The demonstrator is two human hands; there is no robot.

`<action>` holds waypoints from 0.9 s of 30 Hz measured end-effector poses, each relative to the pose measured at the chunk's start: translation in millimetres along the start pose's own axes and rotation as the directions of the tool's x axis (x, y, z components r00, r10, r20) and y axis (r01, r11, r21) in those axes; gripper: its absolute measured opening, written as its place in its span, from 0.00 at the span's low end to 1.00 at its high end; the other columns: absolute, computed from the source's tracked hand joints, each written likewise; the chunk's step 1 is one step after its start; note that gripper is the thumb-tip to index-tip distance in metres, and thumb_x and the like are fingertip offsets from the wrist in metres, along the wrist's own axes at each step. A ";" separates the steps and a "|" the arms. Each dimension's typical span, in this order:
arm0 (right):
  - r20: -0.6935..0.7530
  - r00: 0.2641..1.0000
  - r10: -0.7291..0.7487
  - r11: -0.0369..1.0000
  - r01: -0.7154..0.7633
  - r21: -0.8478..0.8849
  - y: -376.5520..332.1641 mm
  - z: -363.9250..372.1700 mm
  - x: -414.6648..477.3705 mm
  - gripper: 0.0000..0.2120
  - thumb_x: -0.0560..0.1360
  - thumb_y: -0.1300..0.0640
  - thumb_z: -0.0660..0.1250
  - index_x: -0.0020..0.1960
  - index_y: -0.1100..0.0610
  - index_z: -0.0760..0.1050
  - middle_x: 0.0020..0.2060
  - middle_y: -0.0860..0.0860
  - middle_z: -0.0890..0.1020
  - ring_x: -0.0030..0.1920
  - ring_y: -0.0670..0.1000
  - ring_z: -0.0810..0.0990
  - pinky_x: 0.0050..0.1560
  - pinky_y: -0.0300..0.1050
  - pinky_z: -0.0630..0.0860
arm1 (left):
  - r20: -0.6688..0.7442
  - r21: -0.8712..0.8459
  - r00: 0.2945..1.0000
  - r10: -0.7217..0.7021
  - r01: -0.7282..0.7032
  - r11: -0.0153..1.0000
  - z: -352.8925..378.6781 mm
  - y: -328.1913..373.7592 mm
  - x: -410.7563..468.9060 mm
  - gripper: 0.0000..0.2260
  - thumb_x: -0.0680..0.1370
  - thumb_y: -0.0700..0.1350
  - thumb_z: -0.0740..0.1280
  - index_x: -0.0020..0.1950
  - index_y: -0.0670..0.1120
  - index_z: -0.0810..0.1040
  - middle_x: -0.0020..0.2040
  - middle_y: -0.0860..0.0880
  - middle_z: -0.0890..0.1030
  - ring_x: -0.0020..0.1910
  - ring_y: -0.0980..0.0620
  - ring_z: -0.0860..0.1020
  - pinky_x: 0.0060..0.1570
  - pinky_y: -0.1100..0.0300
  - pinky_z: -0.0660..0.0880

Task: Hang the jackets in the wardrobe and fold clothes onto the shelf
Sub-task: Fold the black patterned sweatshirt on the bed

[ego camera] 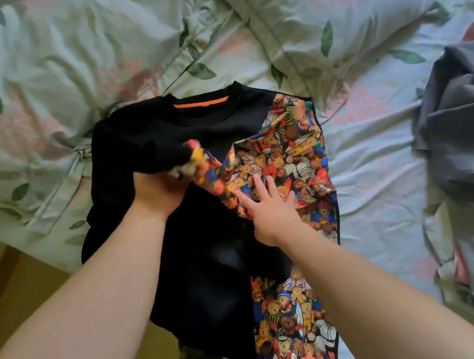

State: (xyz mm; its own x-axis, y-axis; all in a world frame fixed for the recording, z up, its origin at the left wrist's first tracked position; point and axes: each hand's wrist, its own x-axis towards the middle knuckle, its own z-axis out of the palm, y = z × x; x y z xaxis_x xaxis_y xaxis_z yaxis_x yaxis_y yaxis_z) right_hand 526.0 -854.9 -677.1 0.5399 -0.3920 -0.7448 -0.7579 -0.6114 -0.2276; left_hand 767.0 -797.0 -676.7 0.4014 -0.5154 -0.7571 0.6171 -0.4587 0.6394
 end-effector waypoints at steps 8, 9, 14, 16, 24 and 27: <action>-0.128 0.989 0.072 0.997 -0.076 -0.028 -5.5 -4.5 7.7 0.48 0.74 0.65 0.67 0.81 0.44 0.41 0.81 0.53 0.42 0.81 0.61 0.42 0.70 0.68 0.65 | -0.051 -0.263 0.941 -0.336 0.312 0.913 -92.6 -20.0 -55.1 0.27 0.70 0.70 0.69 0.48 0.46 0.79 0.60 0.37 0.82 0.61 0.34 0.80 0.66 0.35 0.70; -0.182 0.981 0.066 0.996 -0.076 -0.049 -4.1 -5.6 9.0 0.47 0.74 0.64 0.68 0.82 0.46 0.42 0.81 0.54 0.47 0.80 0.61 0.47 0.68 0.64 0.69 | -0.074 -0.208 0.936 -0.345 0.324 0.923 -96.9 -16.5 -54.5 0.26 0.70 0.67 0.71 0.52 0.46 0.80 0.61 0.38 0.82 0.60 0.35 0.81 0.65 0.35 0.71; -0.314 0.938 0.146 0.988 -0.122 0.097 -6.1 -33.7 20.9 0.42 0.76 0.58 0.67 0.82 0.49 0.46 0.74 0.57 0.63 0.69 0.61 0.68 0.59 0.58 0.77 | -0.324 0.255 0.910 -0.258 0.346 0.903 -91.9 -1.6 -58.7 0.15 0.76 0.46 0.73 0.63 0.48 0.80 0.54 0.42 0.85 0.49 0.44 0.85 0.44 0.49 0.81; -0.324 0.925 0.197 0.971 -0.138 0.198 -13.1 -46.5 30.8 0.40 0.77 0.58 0.65 0.81 0.47 0.46 0.74 0.58 0.61 0.69 0.61 0.69 0.57 0.58 0.78 | -0.369 0.321 0.913 -0.173 0.300 0.898 -96.5 -0.8 -54.2 0.17 0.77 0.38 0.71 0.64 0.50 0.79 0.55 0.43 0.84 0.49 0.43 0.84 0.40 0.50 0.80; -0.435 0.900 0.038 0.989 0.027 0.143 -47.6 -44.2 61.1 0.34 0.82 0.53 0.59 0.81 0.43 0.46 0.81 0.55 0.47 0.75 0.61 0.61 0.53 0.55 0.78 | -0.566 0.716 0.779 0.270 0.301 0.630 -106.7 -12.6 -58.2 0.16 0.76 0.57 0.73 0.49 0.44 0.78 0.46 0.46 0.81 0.47 0.43 0.79 0.44 0.52 0.74; -0.449 0.893 0.031 0.992 0.029 0.126 -62.6 -35.0 62.6 0.34 0.83 0.47 0.58 0.82 0.45 0.43 0.81 0.56 0.43 0.75 0.62 0.61 0.58 0.56 0.77 | -0.595 0.686 0.796 0.110 0.431 0.587 -103.9 -15.1 -61.3 0.24 0.74 0.65 0.70 0.42 0.43 0.79 0.41 0.45 0.81 0.42 0.43 0.81 0.46 0.49 0.81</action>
State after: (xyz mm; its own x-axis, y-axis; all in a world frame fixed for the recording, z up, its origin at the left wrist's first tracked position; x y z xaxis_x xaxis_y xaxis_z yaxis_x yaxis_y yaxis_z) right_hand 620.0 -865.2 -687.5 0.6232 -0.6777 -0.3904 -0.7819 -0.5312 -0.3263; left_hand 803.4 -683.3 -653.8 0.7900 -0.0302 -0.6123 0.0710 -0.9876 0.1403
